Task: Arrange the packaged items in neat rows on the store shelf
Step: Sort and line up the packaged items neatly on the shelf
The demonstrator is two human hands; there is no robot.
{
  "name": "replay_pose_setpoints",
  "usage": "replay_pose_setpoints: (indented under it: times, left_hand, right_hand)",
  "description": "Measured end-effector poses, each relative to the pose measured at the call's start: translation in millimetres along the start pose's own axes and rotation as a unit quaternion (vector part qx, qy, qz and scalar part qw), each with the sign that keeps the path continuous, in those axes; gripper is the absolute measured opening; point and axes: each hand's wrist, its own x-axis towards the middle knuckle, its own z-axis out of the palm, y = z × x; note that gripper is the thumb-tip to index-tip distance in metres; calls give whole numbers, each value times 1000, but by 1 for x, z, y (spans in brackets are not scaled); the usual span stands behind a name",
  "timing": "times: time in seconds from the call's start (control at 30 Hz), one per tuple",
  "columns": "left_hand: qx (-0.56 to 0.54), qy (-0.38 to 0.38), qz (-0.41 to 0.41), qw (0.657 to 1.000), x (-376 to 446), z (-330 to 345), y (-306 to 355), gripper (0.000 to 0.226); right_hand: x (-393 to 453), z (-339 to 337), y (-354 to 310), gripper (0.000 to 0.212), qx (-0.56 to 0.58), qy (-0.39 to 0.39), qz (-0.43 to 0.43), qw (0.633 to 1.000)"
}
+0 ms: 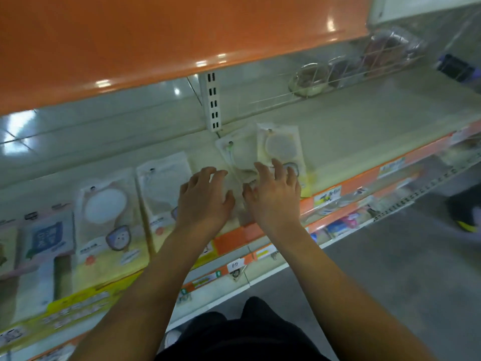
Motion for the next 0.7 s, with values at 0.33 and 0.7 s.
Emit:
replay_pose_setpoints:
  times: [0.33, 0.7]
  left_hand:
    - [4, -6, -43, 999, 25, 14, 34, 44]
    - [5, 11, -9, 1000, 42, 10, 33, 45]
  right_hand:
    - [57, -5, 40, 59, -13, -73, 23, 997]
    - [80, 9, 37, 57, -57, -99, 81, 990]
